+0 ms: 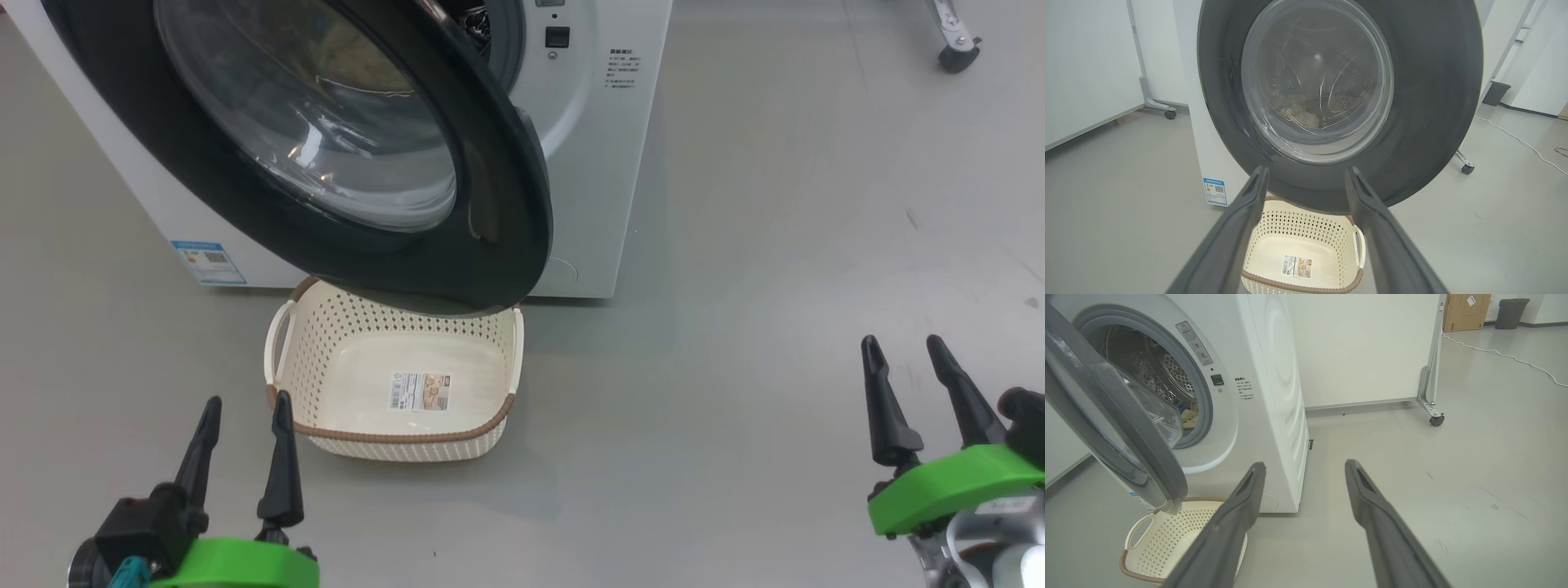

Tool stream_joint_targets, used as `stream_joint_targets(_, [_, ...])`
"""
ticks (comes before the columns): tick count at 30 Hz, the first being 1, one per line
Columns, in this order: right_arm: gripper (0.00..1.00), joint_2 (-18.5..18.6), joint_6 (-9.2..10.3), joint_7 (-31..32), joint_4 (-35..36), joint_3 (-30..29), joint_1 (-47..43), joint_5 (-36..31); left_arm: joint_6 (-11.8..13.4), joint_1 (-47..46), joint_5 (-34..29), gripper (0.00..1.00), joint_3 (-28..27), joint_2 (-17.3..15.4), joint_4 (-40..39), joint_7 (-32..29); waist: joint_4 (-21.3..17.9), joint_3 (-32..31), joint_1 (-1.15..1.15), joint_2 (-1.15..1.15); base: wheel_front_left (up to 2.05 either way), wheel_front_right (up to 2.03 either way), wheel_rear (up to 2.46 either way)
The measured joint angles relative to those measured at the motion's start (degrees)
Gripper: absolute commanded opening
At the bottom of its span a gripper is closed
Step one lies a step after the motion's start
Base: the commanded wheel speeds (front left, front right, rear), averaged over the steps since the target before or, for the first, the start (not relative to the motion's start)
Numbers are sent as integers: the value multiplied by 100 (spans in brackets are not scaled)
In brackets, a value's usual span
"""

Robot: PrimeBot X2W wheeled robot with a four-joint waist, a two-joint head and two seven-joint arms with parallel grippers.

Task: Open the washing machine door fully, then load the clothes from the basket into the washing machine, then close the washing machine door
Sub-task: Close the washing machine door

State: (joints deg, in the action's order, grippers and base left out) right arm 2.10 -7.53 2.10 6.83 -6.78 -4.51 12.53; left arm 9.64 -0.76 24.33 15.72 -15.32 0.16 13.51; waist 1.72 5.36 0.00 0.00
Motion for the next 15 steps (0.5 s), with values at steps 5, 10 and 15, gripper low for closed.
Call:
stream_joint_targets(5, [94, 0, 0, -1, -14, -56, 1, 0, -2, -14, -4, 100, 96, 1, 0, -27, 89, 34, 0, 0, 0, 0, 0])
stream_joint_targets(10, [0, 0, 0, -1, -164, -81, 43, 3, -105, -140, -7, 100, 201, 7, 48, -42, 265, 85, 0, 0, 0, 0, 0])
stream_joint_targets(15, [0, 0, 0, 0, -485, -30, 369, -42, -162, -302, -13, 100, 318, 33, 154, -41, 488, 134, 0, 0, 0, 0, 0])
